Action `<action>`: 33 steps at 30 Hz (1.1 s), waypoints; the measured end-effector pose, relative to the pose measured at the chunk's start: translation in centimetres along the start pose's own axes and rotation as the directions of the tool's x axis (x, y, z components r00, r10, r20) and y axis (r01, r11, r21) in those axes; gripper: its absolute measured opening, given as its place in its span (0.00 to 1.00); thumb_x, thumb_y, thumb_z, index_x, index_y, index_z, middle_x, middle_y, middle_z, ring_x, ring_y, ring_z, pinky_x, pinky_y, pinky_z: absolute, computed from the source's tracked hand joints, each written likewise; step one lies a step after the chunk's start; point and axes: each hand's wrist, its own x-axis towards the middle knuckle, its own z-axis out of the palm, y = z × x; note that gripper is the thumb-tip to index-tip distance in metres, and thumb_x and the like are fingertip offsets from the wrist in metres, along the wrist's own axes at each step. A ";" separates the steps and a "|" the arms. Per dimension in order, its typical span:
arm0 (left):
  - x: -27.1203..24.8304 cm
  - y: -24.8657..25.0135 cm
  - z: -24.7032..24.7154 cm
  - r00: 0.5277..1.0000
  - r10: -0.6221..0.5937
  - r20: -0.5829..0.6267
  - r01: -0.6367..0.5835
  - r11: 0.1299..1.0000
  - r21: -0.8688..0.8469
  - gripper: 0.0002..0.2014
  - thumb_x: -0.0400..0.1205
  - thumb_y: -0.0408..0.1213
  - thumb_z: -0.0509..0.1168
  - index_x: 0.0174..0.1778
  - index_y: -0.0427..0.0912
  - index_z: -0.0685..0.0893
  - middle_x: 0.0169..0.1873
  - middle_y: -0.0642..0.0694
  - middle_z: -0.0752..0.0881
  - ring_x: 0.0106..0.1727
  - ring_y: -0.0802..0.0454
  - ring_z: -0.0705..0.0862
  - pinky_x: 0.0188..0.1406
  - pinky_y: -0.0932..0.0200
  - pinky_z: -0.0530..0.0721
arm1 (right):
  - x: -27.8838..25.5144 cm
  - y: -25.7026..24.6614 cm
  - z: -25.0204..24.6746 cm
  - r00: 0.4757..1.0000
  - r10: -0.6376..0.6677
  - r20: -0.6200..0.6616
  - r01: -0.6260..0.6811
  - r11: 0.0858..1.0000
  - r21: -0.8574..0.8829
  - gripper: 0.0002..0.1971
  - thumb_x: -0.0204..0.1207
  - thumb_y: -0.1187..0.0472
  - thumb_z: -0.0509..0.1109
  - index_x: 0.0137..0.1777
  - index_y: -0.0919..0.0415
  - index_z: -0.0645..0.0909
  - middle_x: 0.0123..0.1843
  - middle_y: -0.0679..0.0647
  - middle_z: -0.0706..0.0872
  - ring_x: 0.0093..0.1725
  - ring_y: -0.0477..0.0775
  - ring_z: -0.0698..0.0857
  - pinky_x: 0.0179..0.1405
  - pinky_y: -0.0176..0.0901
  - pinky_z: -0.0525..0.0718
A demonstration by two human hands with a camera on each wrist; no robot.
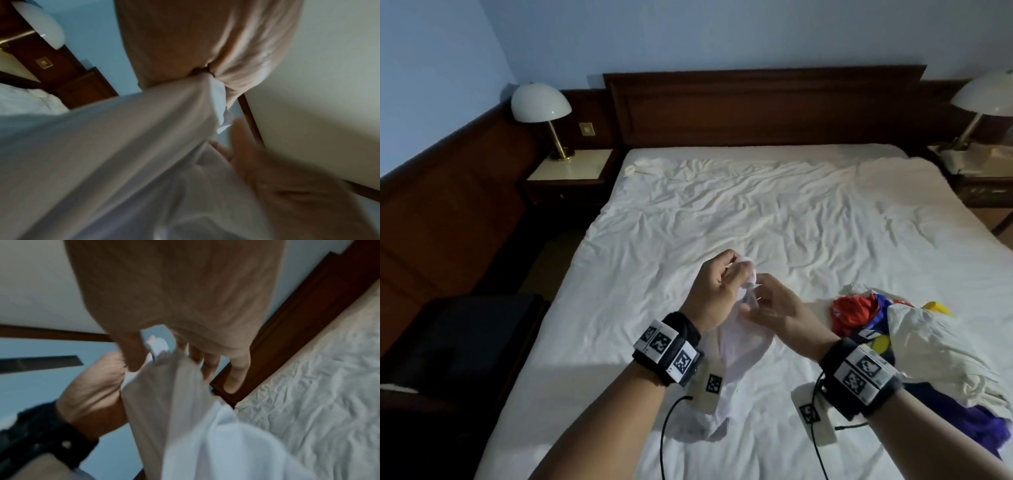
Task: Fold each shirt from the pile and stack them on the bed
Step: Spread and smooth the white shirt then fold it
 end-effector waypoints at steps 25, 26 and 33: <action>-0.4 -6.4 -2.1 0.956 -0.198 -0.217 0.286 0.450 0.846 0.06 0.78 0.34 0.64 0.41 0.50 0.82 0.49 0.47 0.82 0.52 0.38 0.86 0.47 0.52 0.80 | 1.7 -2.2 -6.0 0.881 -0.218 -0.420 0.072 0.938 -0.338 0.09 0.74 0.74 0.67 0.44 0.59 0.82 0.35 0.48 0.85 0.34 0.40 0.81 0.32 0.33 0.77; -0.8 -7.5 -3.2 0.919 -0.273 -0.284 0.382 0.435 0.816 0.05 0.78 0.34 0.63 0.39 0.49 0.80 0.49 0.45 0.84 0.53 0.37 0.86 0.48 0.52 0.81 | 1.9 -2.0 -6.9 0.883 -0.211 -0.419 0.030 0.917 -0.398 0.07 0.74 0.70 0.71 0.44 0.56 0.82 0.34 0.49 0.84 0.35 0.46 0.82 0.33 0.38 0.77; -0.4 -9.1 -9.7 0.585 -0.345 -0.734 0.583 0.808 0.085 0.17 0.80 0.24 0.57 0.54 0.36 0.91 0.51 0.38 0.89 0.51 0.34 0.88 0.52 0.45 0.90 | 2.5 1.7 -10.8 0.984 -0.101 -0.146 -0.067 0.549 -0.833 0.13 0.71 0.68 0.71 0.54 0.56 0.79 0.47 0.52 0.79 0.46 0.65 0.83 0.38 0.49 0.76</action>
